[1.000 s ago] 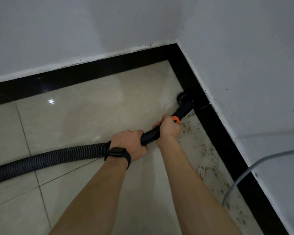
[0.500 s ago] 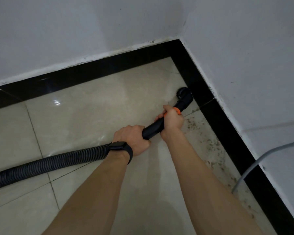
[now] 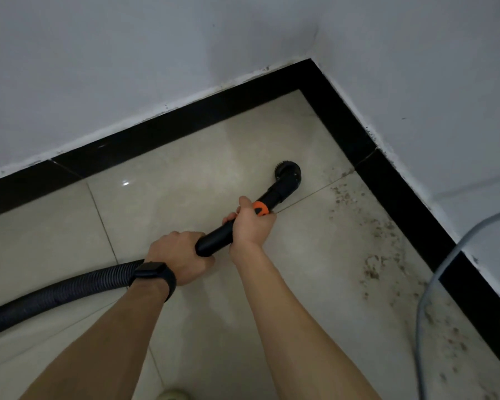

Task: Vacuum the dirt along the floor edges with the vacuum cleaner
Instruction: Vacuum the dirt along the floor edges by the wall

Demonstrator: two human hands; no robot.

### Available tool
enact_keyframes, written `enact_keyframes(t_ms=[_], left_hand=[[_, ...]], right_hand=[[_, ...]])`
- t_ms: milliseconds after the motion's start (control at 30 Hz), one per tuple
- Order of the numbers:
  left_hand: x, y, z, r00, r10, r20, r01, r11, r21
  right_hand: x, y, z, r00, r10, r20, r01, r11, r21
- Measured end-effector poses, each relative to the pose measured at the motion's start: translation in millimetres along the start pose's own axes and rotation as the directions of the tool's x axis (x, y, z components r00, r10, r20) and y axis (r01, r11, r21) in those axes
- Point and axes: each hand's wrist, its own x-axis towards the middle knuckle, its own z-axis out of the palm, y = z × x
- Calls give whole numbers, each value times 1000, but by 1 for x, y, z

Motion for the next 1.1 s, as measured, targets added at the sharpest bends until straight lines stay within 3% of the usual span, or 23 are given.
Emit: enact_keyframes(t_ms=[500, 867, 1100], left_hand=[[29, 68, 5, 996, 94, -10, -94, 992, -83], [61, 126, 15, 996, 93, 17, -85, 956, -282], [67, 127, 10, 993, 76, 86, -39, 928, -370]], right_hand=[[43, -59, -18, 995, -91, -29, 89, 994, -62], [83, -113, -22, 976, -199, -87, 162, 935, -316], [87, -117, -16, 963, -244, -115, 171, 881, -442]])
